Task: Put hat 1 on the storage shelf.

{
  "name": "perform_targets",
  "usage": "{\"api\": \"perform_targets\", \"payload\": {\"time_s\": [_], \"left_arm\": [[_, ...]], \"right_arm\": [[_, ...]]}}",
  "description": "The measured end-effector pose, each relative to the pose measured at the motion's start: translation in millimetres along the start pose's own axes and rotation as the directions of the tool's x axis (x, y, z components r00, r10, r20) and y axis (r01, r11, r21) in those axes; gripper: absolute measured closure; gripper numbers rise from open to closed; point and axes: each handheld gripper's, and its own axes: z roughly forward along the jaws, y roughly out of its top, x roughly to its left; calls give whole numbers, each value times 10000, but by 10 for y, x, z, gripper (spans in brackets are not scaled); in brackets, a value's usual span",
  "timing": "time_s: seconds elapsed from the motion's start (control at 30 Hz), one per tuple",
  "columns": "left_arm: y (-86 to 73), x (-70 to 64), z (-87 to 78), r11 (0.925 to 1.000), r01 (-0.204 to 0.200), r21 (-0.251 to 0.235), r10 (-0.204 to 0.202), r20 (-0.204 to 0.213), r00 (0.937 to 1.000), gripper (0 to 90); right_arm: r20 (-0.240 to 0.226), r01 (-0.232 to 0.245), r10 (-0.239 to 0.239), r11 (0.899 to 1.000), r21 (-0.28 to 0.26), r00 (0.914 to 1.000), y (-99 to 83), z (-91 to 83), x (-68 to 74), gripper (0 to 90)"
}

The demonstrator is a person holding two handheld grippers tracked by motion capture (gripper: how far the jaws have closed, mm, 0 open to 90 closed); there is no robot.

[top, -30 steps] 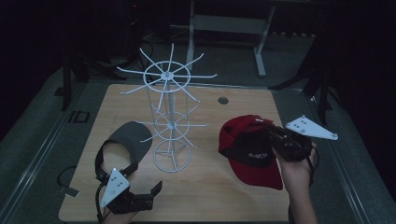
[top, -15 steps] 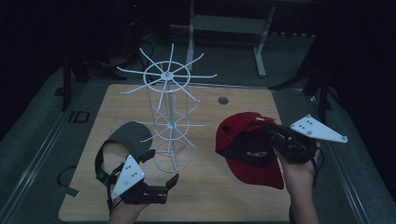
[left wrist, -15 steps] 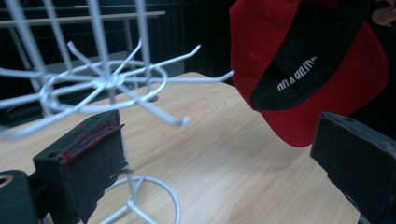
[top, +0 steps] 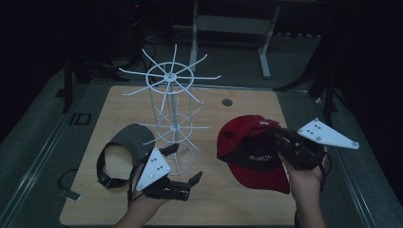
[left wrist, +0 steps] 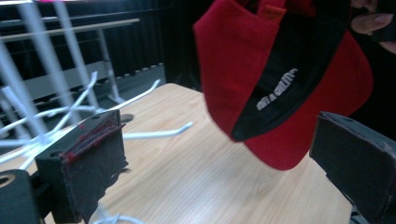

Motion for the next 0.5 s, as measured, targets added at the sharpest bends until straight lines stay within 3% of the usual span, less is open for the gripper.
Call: {"api": "perform_targets", "payload": {"time_s": [0.33,0.5], "left_arm": [[109,-129,257,9990,-401,184,393,438,9983,37],[162,-184,375,9984,-550,118,546,369,9978,37]], "right_arm": [[-355,24,-28,9999,-103,9994,-3,-43,71,845],[-515,27,-34,9999,-130,9987,-20,-52,108,845]]}}
